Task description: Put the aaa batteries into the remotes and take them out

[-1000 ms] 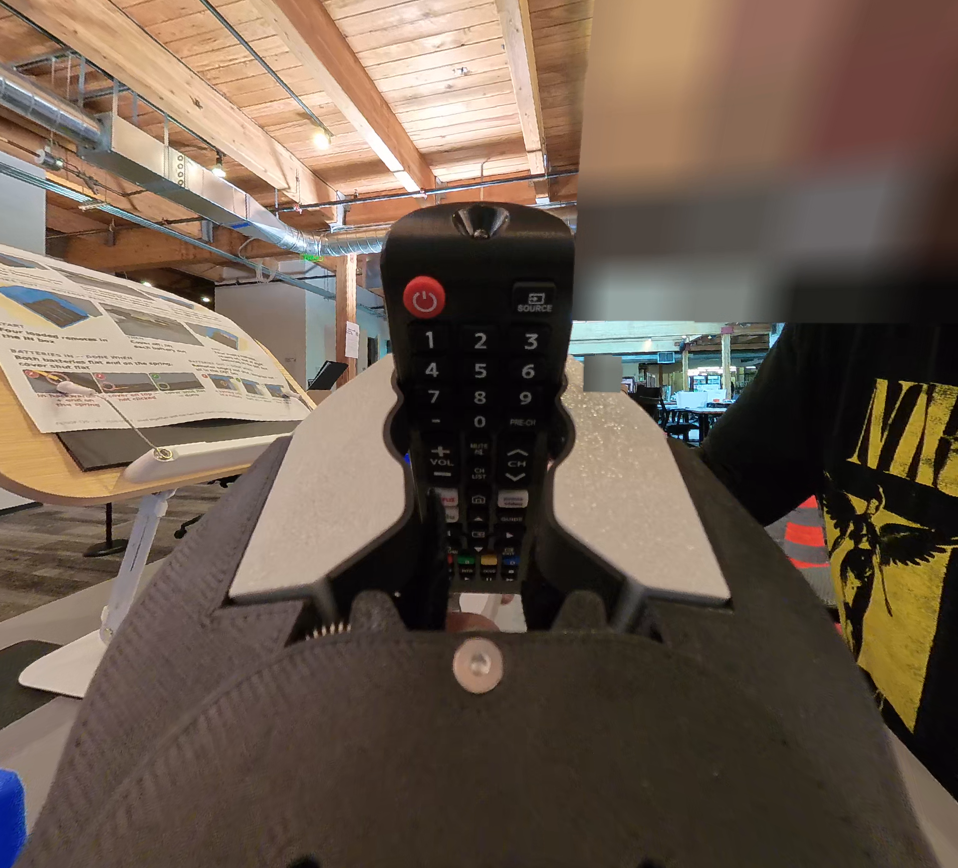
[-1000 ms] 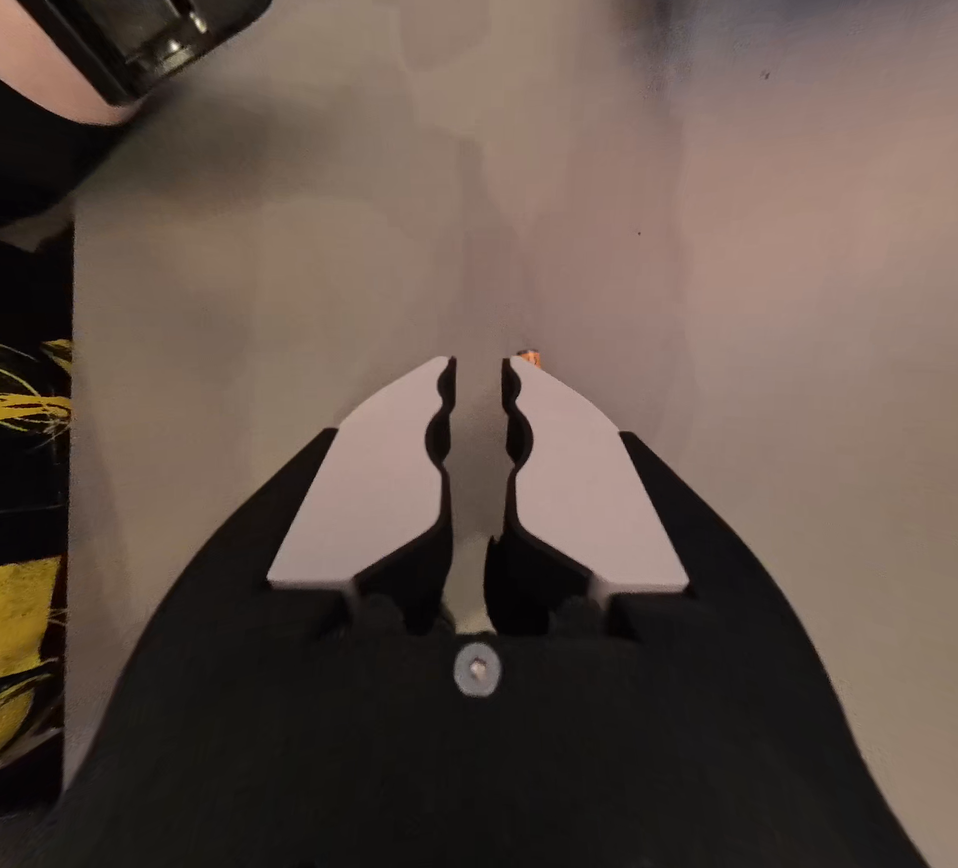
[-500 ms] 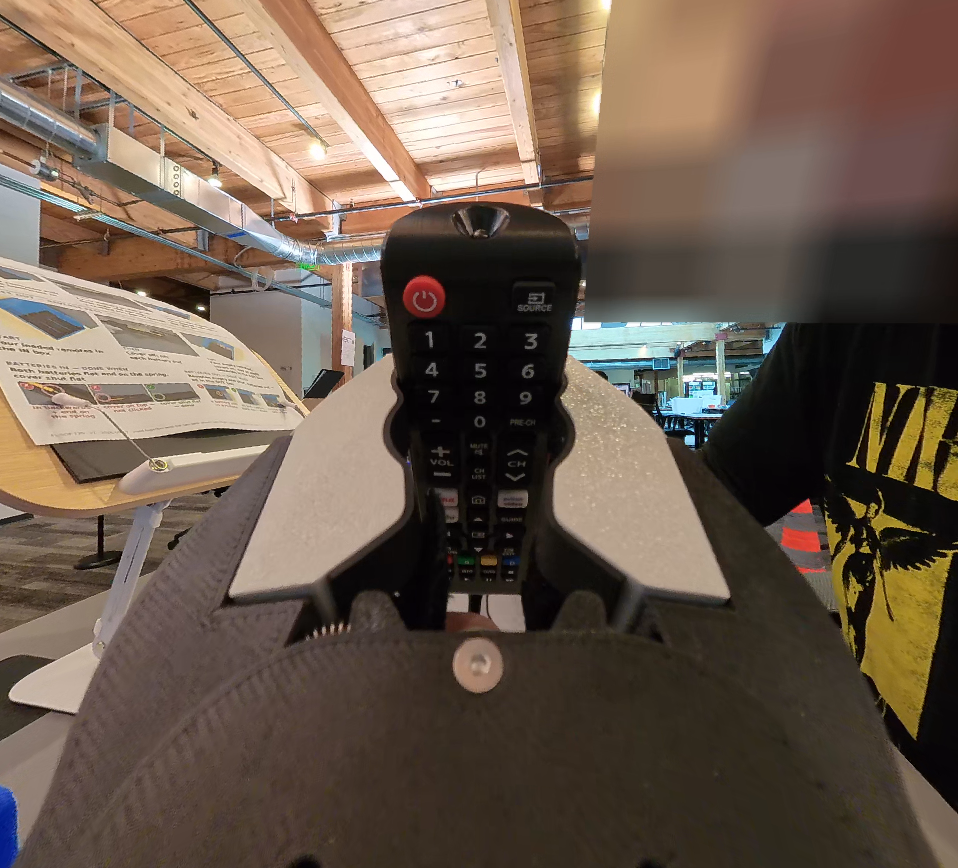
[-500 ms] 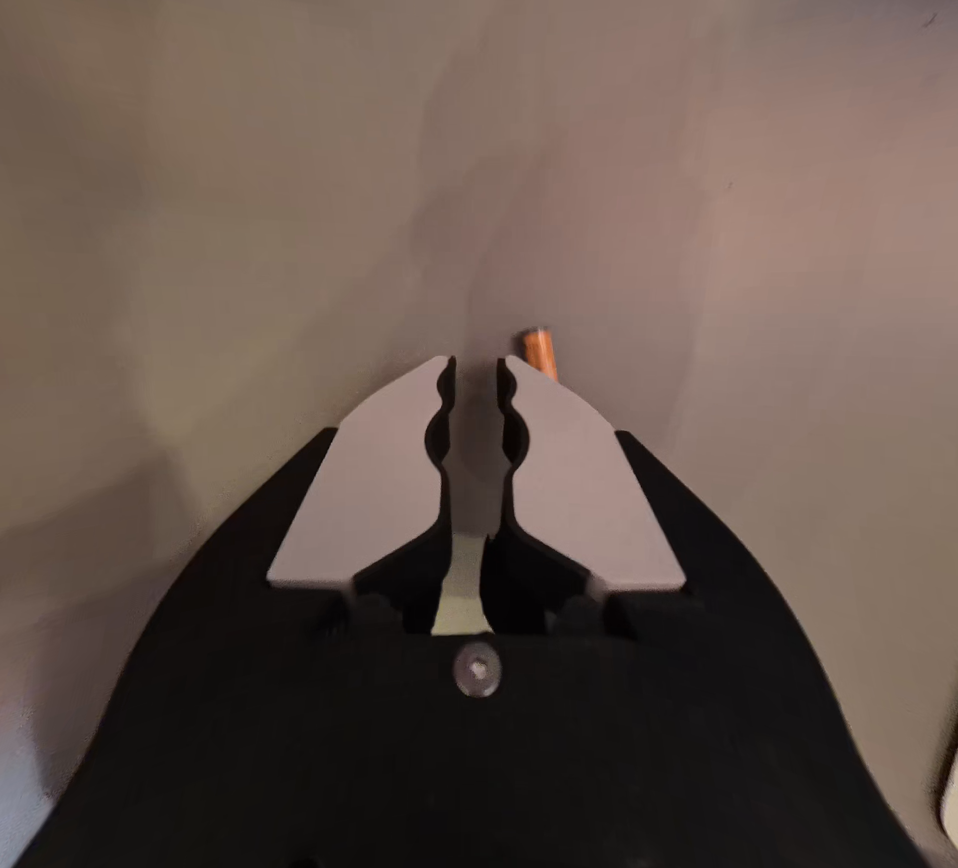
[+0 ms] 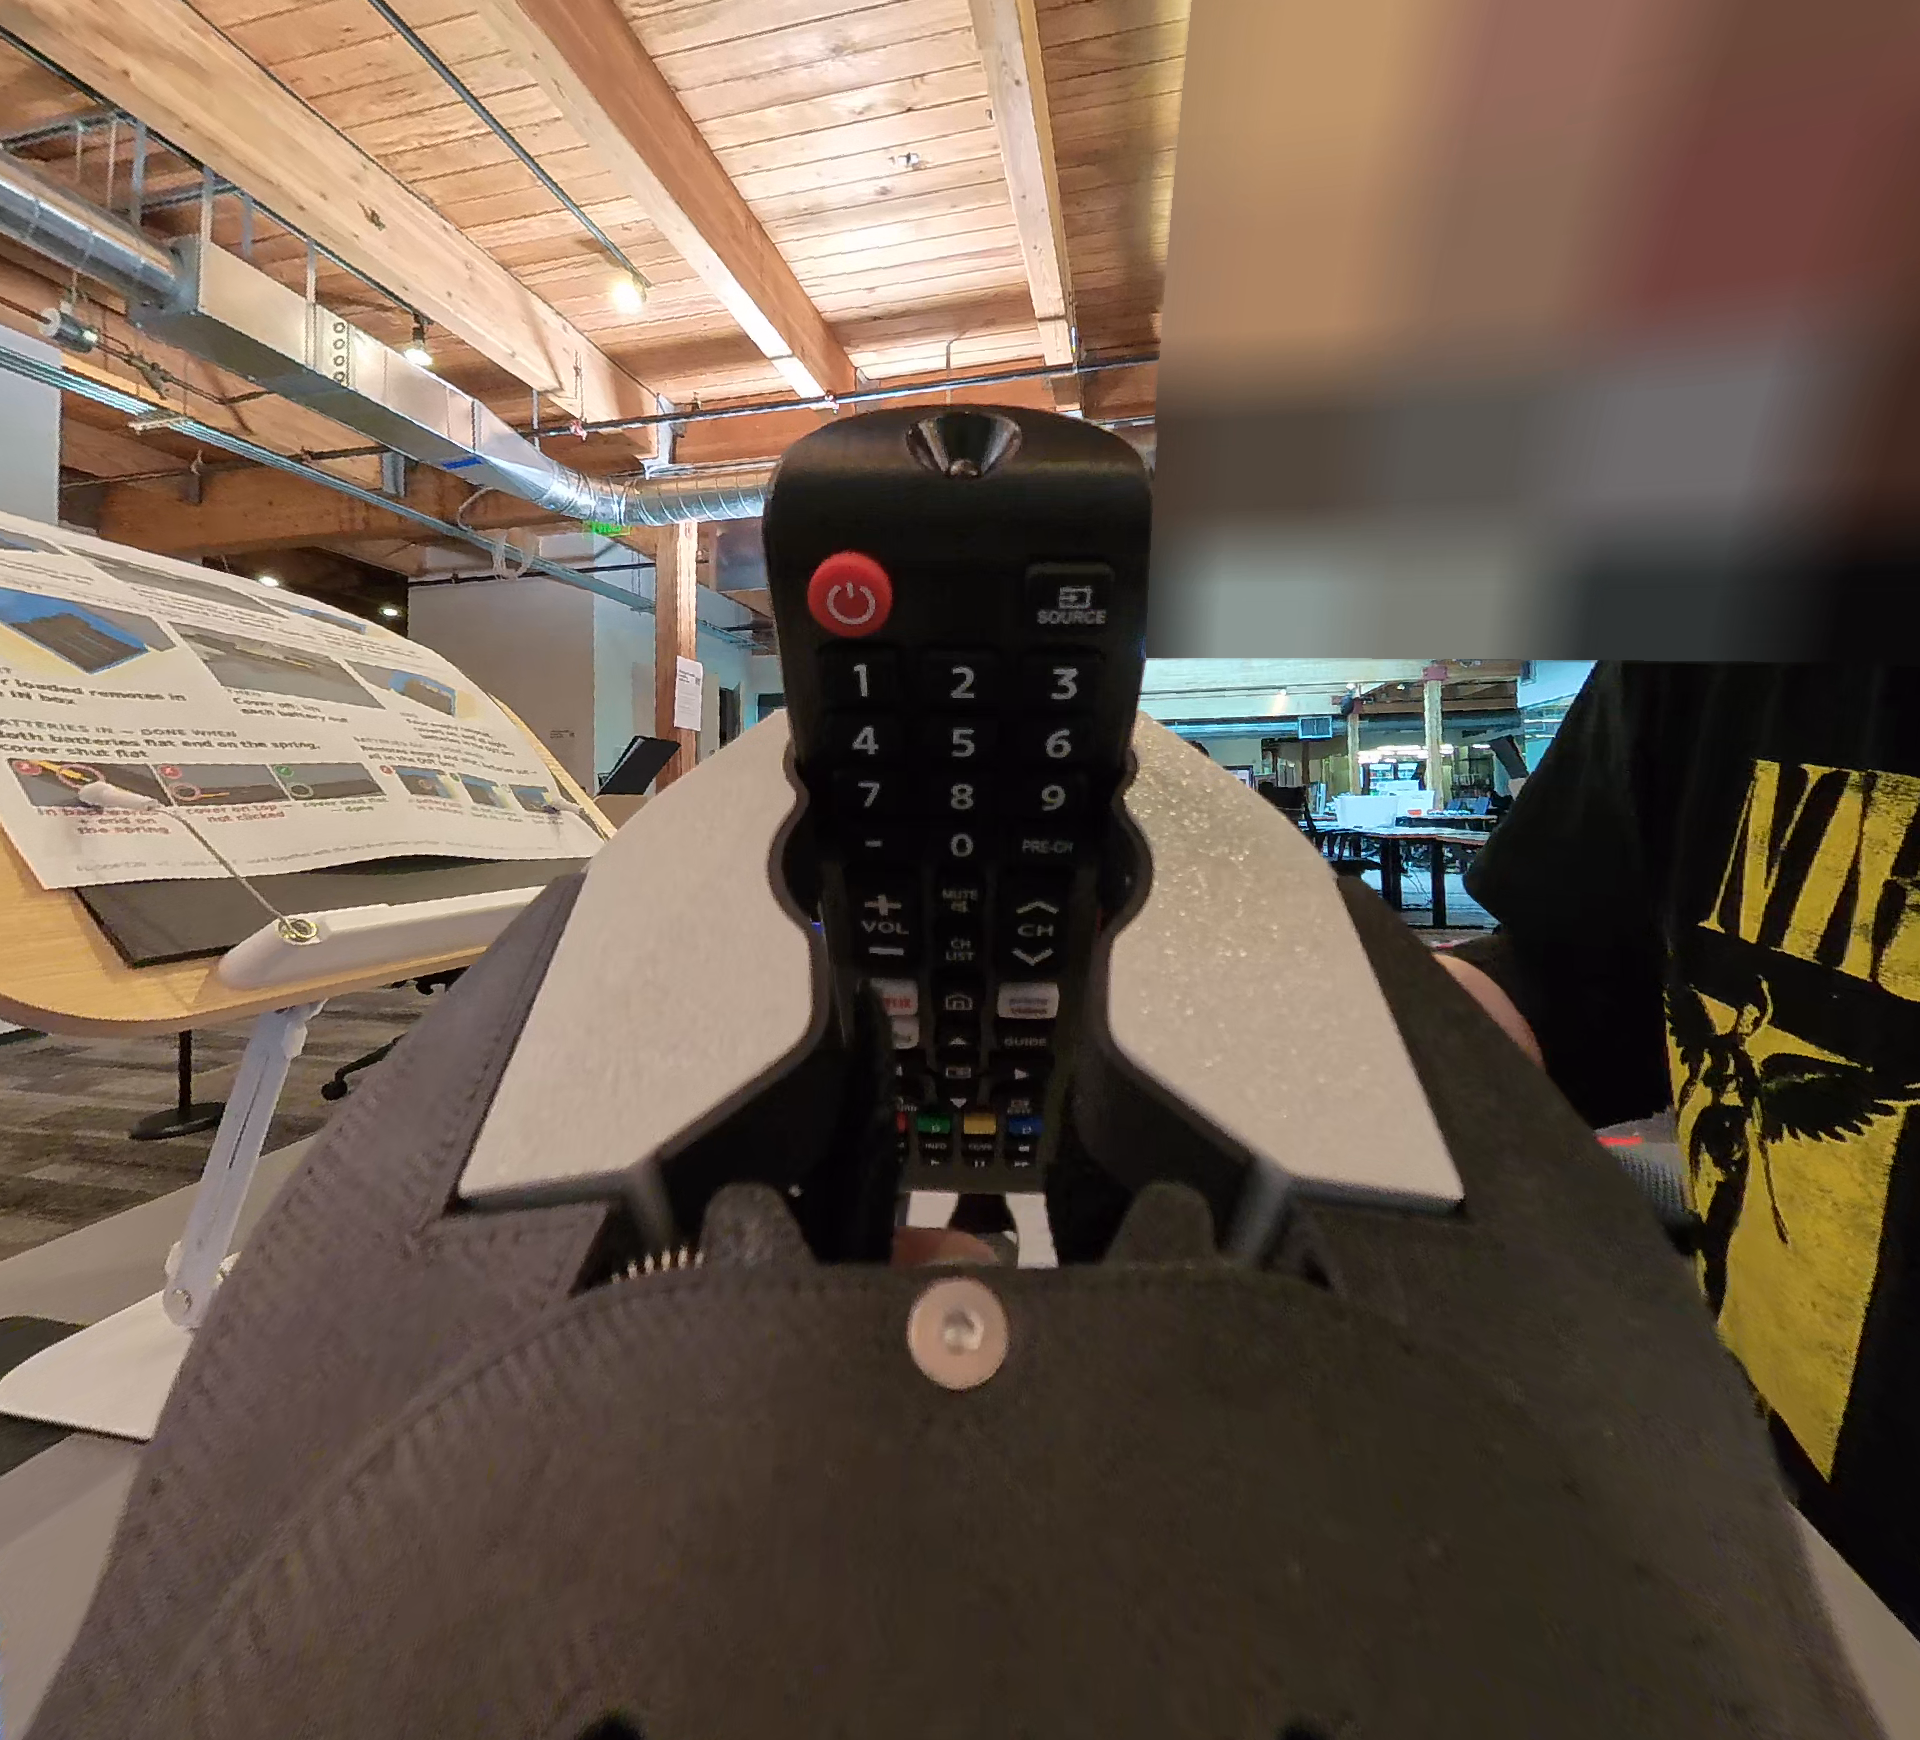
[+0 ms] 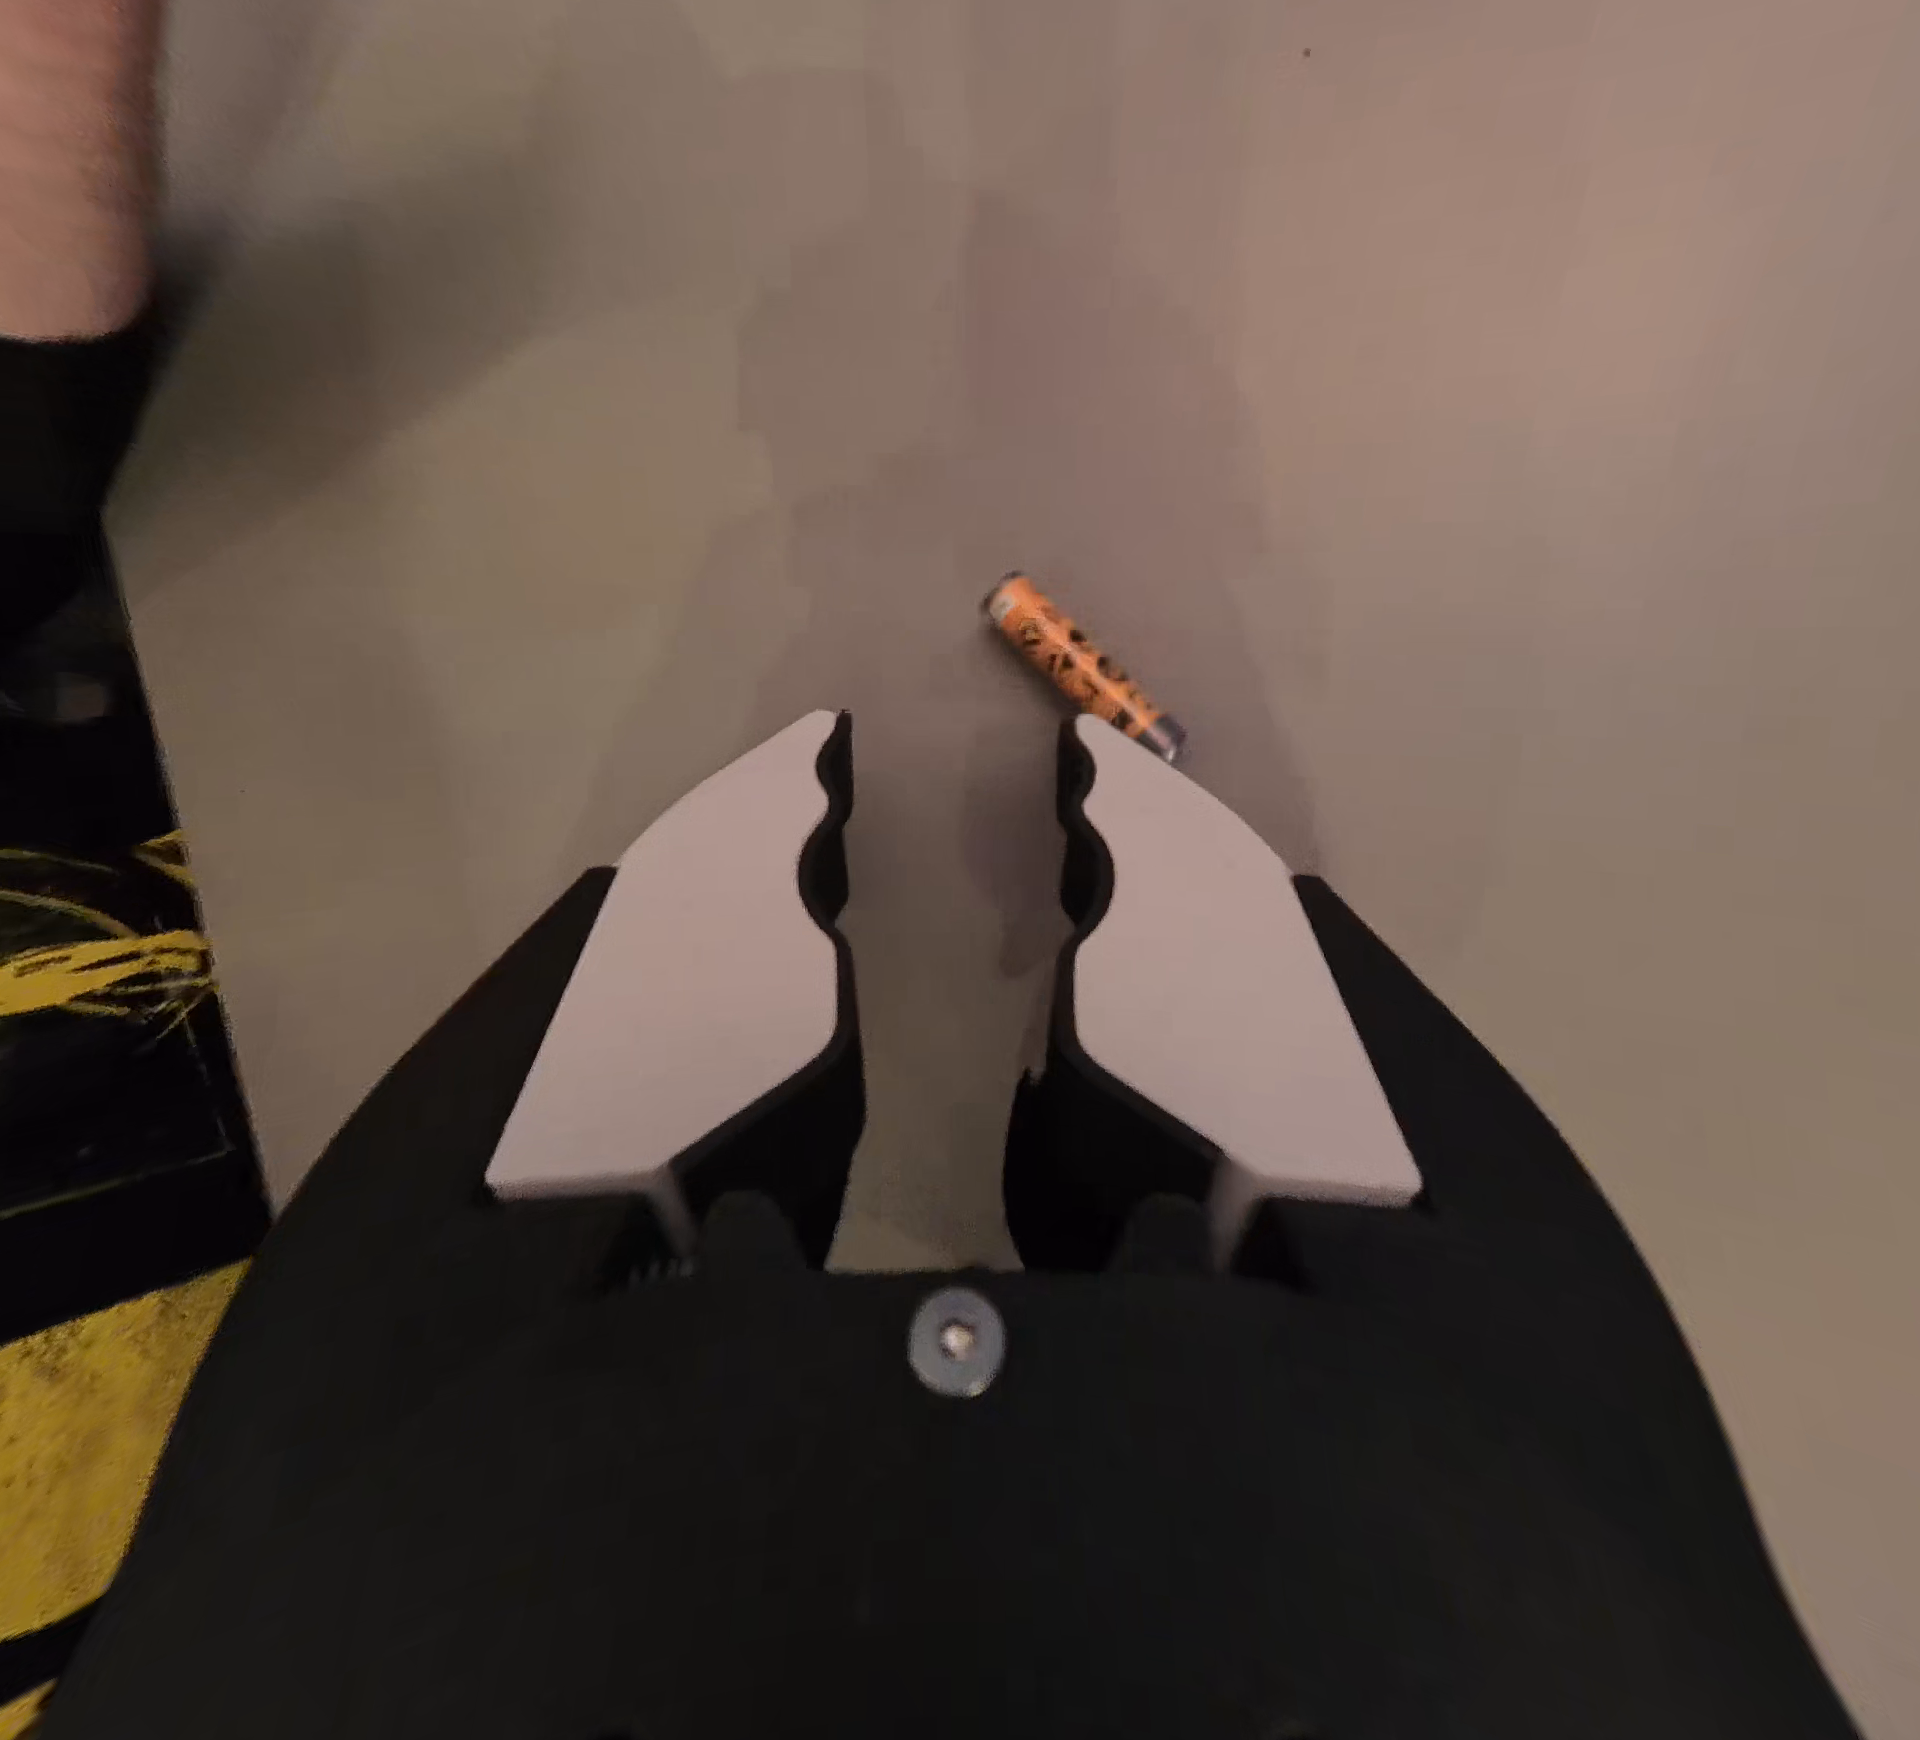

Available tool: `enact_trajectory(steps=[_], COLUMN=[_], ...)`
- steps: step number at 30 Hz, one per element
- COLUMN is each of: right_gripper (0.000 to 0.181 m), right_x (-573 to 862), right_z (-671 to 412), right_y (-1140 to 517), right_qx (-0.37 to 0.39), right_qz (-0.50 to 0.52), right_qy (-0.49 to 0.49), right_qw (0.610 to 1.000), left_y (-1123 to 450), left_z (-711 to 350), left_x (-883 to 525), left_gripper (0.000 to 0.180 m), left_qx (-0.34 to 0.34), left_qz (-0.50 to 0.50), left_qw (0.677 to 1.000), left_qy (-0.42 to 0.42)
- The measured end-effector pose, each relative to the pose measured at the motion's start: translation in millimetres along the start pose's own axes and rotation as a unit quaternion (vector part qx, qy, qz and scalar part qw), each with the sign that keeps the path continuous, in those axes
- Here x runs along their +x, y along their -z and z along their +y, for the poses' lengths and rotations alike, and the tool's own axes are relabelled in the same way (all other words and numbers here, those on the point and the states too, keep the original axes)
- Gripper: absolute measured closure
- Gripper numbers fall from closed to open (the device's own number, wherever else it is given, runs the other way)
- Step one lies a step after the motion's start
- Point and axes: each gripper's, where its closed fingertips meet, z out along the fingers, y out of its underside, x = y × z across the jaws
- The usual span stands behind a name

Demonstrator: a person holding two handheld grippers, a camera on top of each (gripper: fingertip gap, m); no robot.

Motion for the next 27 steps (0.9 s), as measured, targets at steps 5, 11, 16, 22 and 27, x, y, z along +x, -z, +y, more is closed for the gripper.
enact_trajectory(steps=[5,11,16,22,27], right_gripper=[0.129,0.124,0.144,0.171,0.165], right_x=[23.4,22.4,34.5,34.6,38.2], right_z=[-14.4,-44.7,-66.4,-65.5,-49.6], right_y=[0.4,-20.8,-39.0,-42.3,-30.4], right_qx=[0.003,0.013,0.010,-0.049,-0.107], right_qz=[0.055,0.055,0.114,0.127,0.123], right_qy=[0.014,-0.008,0.035,0.134,0.193], right_qw=[0.998,0.998,0.993,0.982,0.968], left_y=[0.5,3.6,8.6,13.4,17.3], left_z=[-3.9,-10.8,-18.9,-27.8,-29.7], left_x=[1.4,0.6,-0.6,-0.5,-3.3], left_gripper=[0.128,0.128,0.128,0.128,0.128], left_qx=[0.005,0.014,0.026,0.037,0.042], left_qz=[0.001,-0.004,-0.011,-0.014,-0.017], left_qw=[1.000,1.000,1.000,0.999,0.999], left_qy=[-0.003,-0.009,-0.015,-0.022,-0.019])
